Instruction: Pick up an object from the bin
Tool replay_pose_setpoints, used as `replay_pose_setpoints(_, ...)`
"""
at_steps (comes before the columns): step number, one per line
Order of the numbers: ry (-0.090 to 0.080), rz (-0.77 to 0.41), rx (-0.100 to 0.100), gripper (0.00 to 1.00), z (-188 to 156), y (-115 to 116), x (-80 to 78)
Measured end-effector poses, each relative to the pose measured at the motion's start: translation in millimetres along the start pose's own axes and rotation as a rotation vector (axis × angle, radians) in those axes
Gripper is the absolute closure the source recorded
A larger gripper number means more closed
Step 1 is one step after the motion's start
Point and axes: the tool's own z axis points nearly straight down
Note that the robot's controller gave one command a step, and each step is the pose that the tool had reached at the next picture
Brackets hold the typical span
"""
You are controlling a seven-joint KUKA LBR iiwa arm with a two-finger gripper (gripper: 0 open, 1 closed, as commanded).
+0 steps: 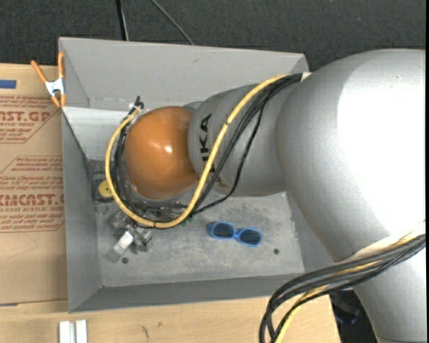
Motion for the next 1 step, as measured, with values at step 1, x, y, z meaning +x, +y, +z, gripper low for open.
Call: replay_pose_setpoints(1, -0.005, -0.528, 0.006, 1.00, -221.4, -44.7, 28.9)
